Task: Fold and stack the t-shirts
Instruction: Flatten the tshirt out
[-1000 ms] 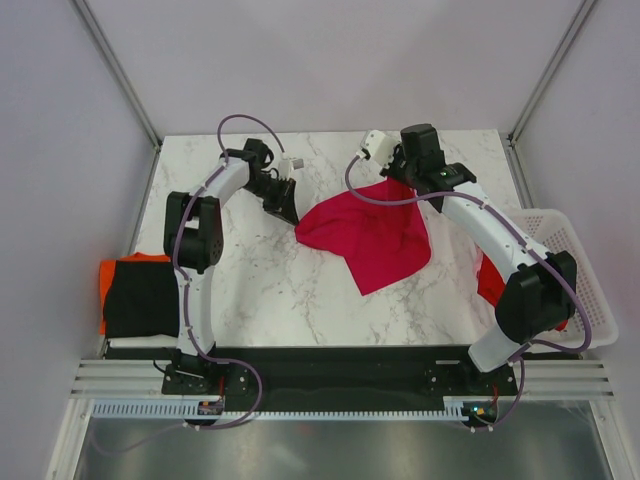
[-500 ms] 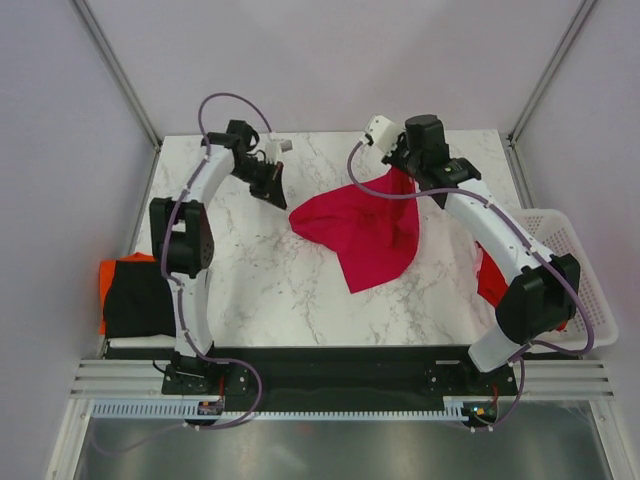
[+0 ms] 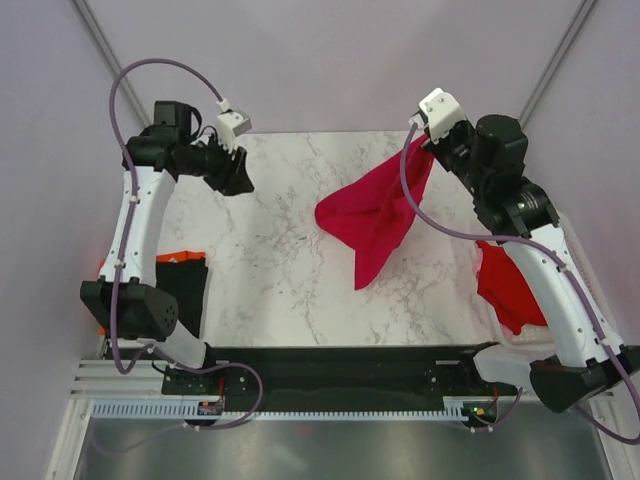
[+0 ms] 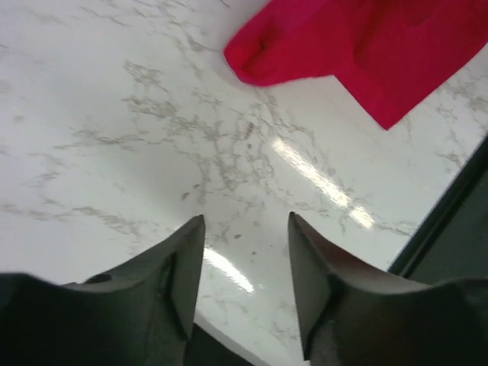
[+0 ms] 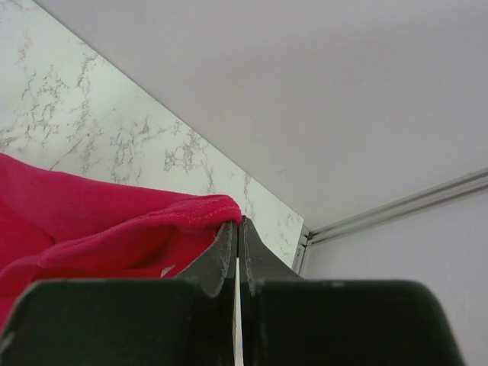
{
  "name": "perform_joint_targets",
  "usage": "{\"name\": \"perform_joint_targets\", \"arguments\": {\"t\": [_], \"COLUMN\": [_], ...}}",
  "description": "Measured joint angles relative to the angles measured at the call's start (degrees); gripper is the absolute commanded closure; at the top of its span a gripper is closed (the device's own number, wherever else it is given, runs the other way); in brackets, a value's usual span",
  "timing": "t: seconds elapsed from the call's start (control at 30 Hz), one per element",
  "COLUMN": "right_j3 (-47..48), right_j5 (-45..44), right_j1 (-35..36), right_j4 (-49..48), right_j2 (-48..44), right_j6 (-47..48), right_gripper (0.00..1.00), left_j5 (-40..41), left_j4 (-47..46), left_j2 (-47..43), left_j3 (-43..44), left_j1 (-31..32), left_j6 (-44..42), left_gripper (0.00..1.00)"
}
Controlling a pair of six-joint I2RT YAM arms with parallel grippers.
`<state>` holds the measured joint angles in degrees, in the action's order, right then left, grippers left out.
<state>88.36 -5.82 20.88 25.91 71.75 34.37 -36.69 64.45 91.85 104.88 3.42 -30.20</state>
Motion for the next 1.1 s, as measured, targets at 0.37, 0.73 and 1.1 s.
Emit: {"name": "perform_joint_targets", "arguments": {"t": [0.37, 0.73, 1.1], "right_j3": [-2.3, -6.0, -6.1], "right_j5": [1.2, 0.8, -0.1], "right_j1": [0.0, -0.3, -1.3], "right_j4": [2.8, 3.0, 4.4], "right_j2": [4.9, 3.9, 3.9], "right_j6": [-1.2, -1.2, -1.1], "right_gripper": [1.0, 1.0, 1.0], "left_j5": [-9.0, -13.5, -10.1], "left_j4": [-2.5, -8.5, -11.0], "left_j2": [34.8, 44.4, 54.9], "left_j3": [3.8, 20.5, 25.6], "left_j1": [3.4, 12.0, 17.1], "left_j6": [6.9, 15.2, 18.0], "left_gripper": [0.3, 0.39, 0.42]}}
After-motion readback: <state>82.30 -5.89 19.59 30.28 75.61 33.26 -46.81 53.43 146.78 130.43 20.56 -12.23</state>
